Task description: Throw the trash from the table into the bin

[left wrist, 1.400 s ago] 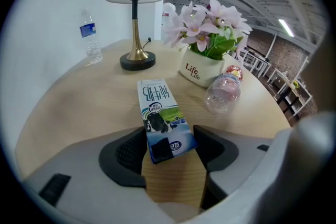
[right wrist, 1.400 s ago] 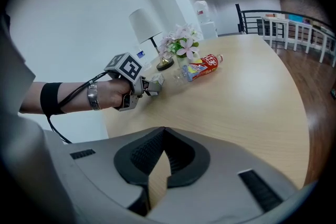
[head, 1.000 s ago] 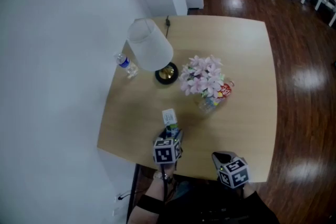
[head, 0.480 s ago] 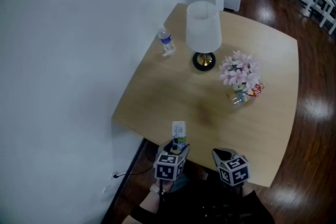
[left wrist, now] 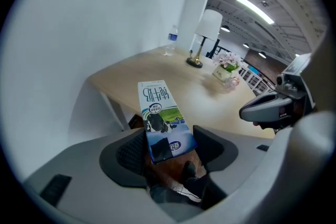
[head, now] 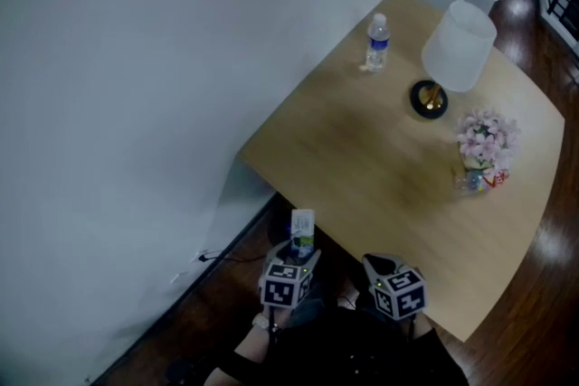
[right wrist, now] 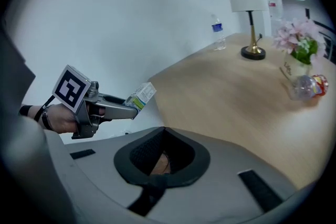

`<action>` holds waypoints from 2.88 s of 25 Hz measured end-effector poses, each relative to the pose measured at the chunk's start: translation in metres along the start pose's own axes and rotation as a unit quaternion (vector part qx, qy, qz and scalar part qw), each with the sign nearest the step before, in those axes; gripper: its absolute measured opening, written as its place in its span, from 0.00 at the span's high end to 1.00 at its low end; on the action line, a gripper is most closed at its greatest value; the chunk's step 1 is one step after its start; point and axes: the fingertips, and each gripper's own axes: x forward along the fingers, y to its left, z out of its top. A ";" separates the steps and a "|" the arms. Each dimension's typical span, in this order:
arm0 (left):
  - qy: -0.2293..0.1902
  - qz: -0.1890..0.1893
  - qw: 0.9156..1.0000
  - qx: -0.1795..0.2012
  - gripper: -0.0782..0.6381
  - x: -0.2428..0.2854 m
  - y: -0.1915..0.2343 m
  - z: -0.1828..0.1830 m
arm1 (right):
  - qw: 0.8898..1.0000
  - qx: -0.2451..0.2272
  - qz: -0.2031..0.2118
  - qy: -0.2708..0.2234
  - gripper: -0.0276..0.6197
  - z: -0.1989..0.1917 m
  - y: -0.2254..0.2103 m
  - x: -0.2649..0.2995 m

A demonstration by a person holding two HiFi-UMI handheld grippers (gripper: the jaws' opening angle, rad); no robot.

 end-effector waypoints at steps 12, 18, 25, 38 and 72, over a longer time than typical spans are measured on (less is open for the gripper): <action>0.055 0.047 0.992 -0.105 0.49 0.011 0.110 -0.107 | 0.993 -0.068 0.062 0.075 0.95 0.004 0.084 0.082; 0.118 0.018 0.988 -0.098 0.49 0.100 0.143 -0.166 | 0.992 -0.052 0.051 0.103 0.95 -0.015 0.093 0.103; 0.156 -0.005 0.983 -0.096 0.49 0.201 0.173 -0.218 | 0.991 -0.016 0.043 0.129 0.95 -0.044 0.088 0.147; 0.192 -0.003 0.976 -0.098 0.24 0.256 0.197 -0.265 | 0.987 0.020 0.034 0.153 0.95 -0.080 0.085 0.168; 0.036 -0.128 0.978 0.159 0.89 -0.031 -0.035 -0.023 | 0.996 0.061 -0.058 -0.026 0.95 -0.019 0.021 -0.024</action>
